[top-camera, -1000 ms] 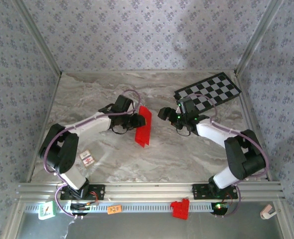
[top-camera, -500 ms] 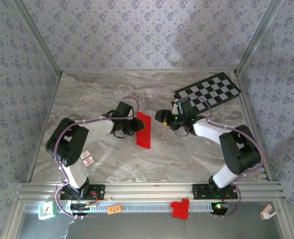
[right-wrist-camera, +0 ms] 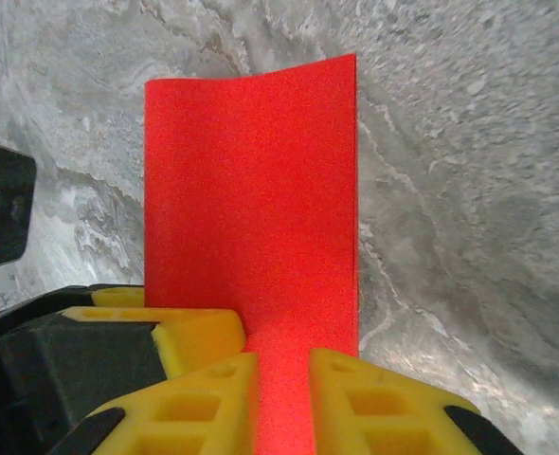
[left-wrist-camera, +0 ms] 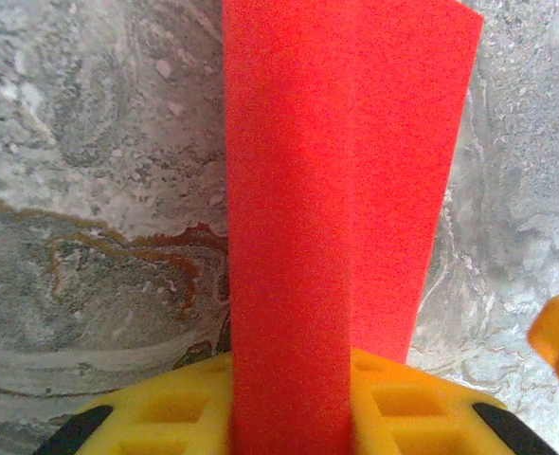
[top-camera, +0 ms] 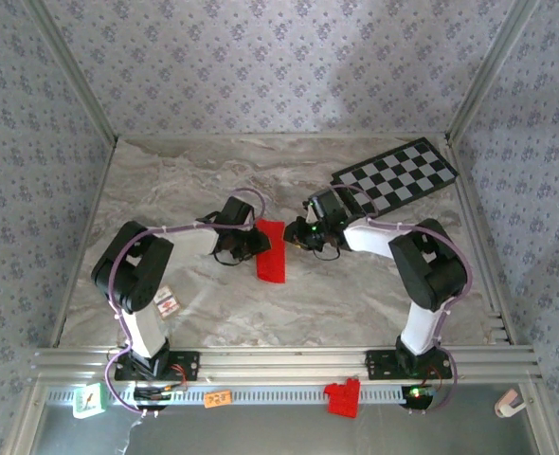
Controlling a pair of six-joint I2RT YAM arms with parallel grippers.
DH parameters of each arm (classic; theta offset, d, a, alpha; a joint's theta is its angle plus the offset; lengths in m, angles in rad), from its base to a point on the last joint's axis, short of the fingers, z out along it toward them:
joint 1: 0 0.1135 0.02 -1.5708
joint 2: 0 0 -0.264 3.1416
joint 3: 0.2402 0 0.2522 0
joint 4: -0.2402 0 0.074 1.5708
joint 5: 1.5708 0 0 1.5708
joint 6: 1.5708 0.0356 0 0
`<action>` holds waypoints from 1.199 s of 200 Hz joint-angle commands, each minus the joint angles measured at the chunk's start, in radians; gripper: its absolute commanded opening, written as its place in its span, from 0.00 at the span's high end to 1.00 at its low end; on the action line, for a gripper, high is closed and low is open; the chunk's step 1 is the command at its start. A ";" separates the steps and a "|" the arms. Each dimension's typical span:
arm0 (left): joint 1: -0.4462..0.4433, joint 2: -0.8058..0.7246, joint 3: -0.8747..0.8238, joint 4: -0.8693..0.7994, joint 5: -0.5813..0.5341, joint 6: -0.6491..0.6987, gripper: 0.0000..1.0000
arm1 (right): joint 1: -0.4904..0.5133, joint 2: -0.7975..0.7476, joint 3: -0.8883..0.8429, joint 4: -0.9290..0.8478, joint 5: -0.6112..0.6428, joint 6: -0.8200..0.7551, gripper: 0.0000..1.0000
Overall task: Fold a paper plane with a square sheet of paper (pick it up from the middle)
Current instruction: First fold the square sheet of paper in half at the center of the table, then hold the square sheet of paper at the center of the table.
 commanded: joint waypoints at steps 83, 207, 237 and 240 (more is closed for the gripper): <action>-0.015 0.037 -0.003 -0.070 -0.052 -0.021 0.73 | 0.043 0.159 0.188 -0.307 0.033 -0.107 0.83; 0.003 -0.043 0.068 -0.240 -0.051 0.017 0.52 | 0.060 0.220 0.262 -0.433 0.105 -0.147 0.83; 0.002 -0.007 0.077 -0.225 -0.015 0.017 0.49 | 0.059 0.215 0.266 -0.415 0.087 -0.138 0.83; 0.002 -0.004 0.077 -0.224 -0.014 0.017 0.49 | 0.060 0.214 0.267 -0.412 0.084 -0.138 0.83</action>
